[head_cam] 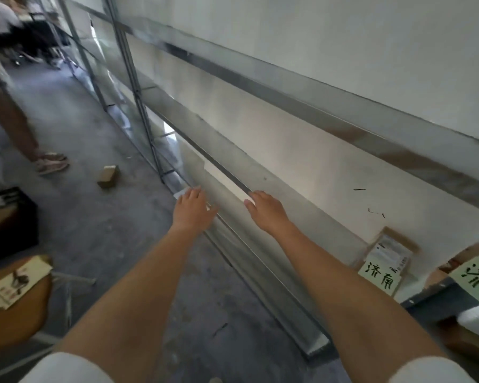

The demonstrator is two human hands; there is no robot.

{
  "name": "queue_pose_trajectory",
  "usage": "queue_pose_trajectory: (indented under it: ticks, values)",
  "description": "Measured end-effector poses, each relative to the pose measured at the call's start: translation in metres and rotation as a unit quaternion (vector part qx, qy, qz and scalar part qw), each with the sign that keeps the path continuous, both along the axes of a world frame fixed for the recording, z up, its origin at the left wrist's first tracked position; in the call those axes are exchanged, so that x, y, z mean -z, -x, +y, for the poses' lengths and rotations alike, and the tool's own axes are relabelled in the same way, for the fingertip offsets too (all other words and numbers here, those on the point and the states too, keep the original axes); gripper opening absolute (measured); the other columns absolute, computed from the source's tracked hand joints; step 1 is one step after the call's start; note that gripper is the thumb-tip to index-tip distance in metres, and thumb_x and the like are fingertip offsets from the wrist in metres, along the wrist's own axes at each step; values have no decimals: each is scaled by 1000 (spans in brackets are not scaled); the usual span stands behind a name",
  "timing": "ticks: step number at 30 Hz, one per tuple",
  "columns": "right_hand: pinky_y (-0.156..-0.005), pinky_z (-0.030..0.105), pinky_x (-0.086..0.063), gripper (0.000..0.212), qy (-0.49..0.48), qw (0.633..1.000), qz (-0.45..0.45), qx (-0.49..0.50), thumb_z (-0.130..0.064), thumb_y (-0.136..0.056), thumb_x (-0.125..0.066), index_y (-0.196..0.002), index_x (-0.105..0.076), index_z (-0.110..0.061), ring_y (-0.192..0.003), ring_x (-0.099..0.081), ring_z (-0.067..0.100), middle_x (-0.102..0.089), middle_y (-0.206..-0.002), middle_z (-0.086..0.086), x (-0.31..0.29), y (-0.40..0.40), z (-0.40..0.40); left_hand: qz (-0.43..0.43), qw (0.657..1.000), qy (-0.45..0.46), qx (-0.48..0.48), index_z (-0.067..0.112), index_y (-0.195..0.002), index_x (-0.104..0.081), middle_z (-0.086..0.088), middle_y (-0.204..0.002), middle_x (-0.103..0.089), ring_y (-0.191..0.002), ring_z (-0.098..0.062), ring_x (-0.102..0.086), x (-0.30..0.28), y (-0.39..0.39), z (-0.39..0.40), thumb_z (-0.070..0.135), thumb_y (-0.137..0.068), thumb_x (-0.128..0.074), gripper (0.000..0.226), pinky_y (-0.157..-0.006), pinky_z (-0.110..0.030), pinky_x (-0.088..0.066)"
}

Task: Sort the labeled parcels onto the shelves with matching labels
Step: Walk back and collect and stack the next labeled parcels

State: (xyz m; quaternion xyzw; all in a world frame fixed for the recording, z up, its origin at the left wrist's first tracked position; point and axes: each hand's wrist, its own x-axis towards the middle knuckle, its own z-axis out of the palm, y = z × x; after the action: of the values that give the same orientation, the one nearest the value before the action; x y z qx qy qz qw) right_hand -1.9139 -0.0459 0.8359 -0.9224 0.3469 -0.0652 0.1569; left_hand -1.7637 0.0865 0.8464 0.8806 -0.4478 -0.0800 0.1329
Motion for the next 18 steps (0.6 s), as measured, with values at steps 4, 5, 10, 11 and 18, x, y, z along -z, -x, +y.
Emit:
queue_pose_trajectory:
  ticks: [4,5,10,11,18]
  values:
    - [-97,43,-43,38,13,998,19,-63,-26,-107,-29,-118,-58,-5,-121,-53,30,-58,-126,12,-7,-46,26,13,999,6,-52,10,-148,-38,-9,-157,-34,-147,-27,-24,-6,-31,39,40,-95,-49,62,-119,-43,-22]
    - [-98,43,-42,38,12,997,18,-75,-26,-106,-29,-117,-58,-5,-121,-53,30,-58,-127,13,-8,-59,32,17,997,9,-71,9,-148,-39,-10,-156,-35,-147,-28,-26,-8,-40,49,39,-95,-49,61,-119,-44,-23]
    - [-101,41,-42,39,-2,991,25,-134,-26,-105,-33,-127,-58,-6,-124,-53,33,-56,-135,15,-12,-125,70,19,990,-6,-142,8,-150,-35,-12,-157,-34,-148,-28,-25,-14,-83,103,37,-98,-45,60,-119,-41,-21]
    - [-101,41,-41,39,-9,989,25,-143,-26,-105,-35,-129,-58,-5,-124,-53,34,-56,-136,16,-11,-138,79,22,988,-9,-150,8,-150,-35,-12,-157,-34,-147,-27,-26,-15,-92,115,37,-99,-45,60,-118,-39,-23]
    - [-95,40,-45,37,-34,983,9,-179,-28,-102,-44,-120,-60,0,-118,-56,37,-59,-127,21,-17,-224,128,49,971,-34,-230,7,-147,-39,-14,-149,-44,-135,-32,-41,-21,-167,181,42,-97,-44,60,-107,-42,-38]
